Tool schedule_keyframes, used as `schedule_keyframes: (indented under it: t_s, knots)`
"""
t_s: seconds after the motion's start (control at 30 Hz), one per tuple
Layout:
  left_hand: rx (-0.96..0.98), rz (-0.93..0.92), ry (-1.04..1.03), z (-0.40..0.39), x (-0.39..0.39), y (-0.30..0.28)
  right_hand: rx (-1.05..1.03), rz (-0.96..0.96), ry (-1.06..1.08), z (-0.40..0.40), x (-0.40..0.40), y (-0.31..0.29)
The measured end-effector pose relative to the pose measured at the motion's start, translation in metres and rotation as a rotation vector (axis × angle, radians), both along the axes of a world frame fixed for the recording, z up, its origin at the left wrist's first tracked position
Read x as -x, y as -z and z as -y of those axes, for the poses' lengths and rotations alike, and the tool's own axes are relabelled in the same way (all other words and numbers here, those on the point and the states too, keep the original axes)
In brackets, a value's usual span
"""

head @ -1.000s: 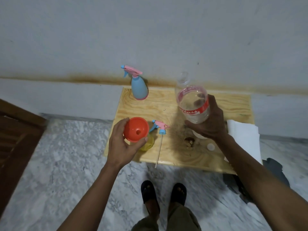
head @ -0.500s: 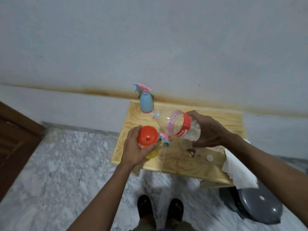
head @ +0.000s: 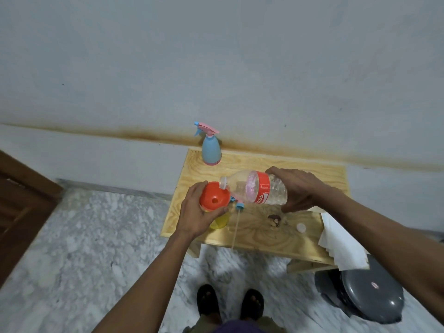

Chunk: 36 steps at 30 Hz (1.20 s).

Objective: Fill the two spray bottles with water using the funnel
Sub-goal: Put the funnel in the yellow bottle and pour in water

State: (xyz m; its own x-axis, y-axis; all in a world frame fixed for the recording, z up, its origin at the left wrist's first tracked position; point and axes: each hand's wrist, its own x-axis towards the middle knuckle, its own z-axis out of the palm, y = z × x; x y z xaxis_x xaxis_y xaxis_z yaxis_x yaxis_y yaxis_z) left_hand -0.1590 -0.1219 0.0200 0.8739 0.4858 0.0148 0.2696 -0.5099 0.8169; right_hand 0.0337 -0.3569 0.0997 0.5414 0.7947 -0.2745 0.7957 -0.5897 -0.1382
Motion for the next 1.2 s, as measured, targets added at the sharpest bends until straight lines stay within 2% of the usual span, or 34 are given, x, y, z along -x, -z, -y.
schedule_keyframes:
  t_s: [1.2]
  knots:
    - [-0.010, -0.005, -0.015, 0.0037, 0.0029, -0.0006, 0.219, 0.117, -0.045, -0.0026, 0.0015, -0.0096]
